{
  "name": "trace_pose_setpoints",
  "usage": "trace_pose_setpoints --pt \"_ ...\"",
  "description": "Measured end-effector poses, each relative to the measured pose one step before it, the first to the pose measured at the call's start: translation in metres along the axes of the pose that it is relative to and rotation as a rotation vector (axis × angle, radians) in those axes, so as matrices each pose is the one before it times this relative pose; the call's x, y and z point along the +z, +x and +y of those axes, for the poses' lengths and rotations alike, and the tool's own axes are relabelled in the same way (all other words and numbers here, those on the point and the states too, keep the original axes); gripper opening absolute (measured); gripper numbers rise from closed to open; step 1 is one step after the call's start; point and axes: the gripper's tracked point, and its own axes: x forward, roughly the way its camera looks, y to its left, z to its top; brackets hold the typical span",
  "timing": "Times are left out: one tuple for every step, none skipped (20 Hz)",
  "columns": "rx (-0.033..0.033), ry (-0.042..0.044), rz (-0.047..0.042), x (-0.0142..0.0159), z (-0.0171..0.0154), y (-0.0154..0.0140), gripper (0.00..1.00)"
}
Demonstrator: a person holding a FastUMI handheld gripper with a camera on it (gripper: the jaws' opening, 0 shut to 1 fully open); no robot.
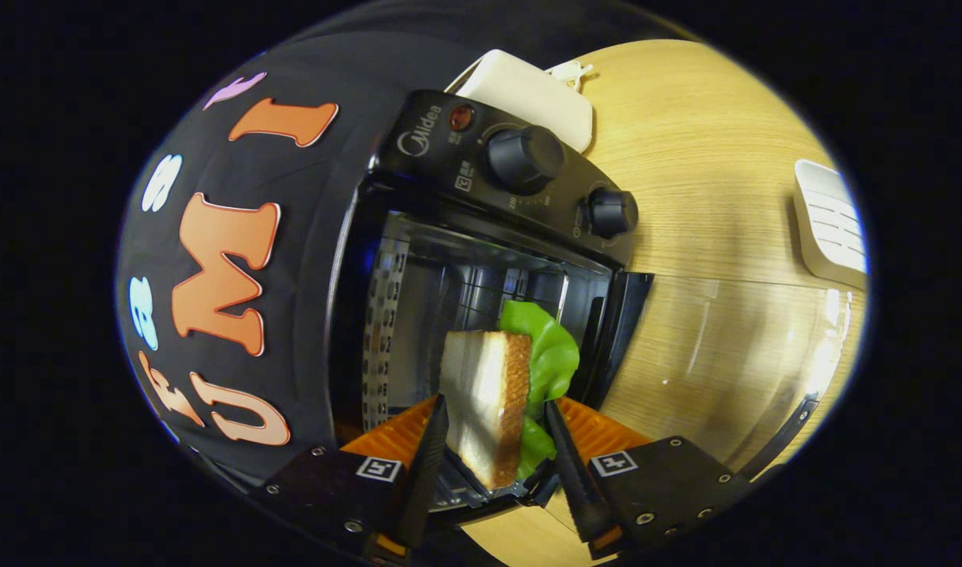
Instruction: Open the toaster oven, put the food inside, and close the toaster oven door.
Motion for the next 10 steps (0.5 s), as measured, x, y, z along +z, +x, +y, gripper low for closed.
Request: trace_pose_setpoints --pt "-0.00558 -0.00722 0.00712 -0.00230 -0.00156 0.00036 0.78" --pt "-0.01010 -0.00753 0.00483 -0.00099 -0.00147 -0.00068 0.81" --pt "-0.00554 -0.00623 0.00244 0.00066 -0.00238 -0.00250 0.87" --pt "-0.01248 0.00509 -0.00272 -0.00099 -0.00299 -0.00293 0.90" --pt "-0.00755 0.00976 -0.00652 0.00152 -0.00088 -0.00643 0.96" --pt "0.00016 0.00241 -0.00209 0.00015 0.00066 -0.00612 0.98" --pt "-0.00289 -0.00940 0.00077 -0.00086 0.00103 -0.00713 0.98" --pt "-0.00017 -0.01191 0.00868 -0.00435 0.00021 -0.00999 0.98" --pt "0.01210 -0.01257 0.00347 -0.00193 0.00304 -0.01275 0.99" --pt "0.00789 -0.01679 0.00263 -0.00258 0.00168 -0.01471 0.99"
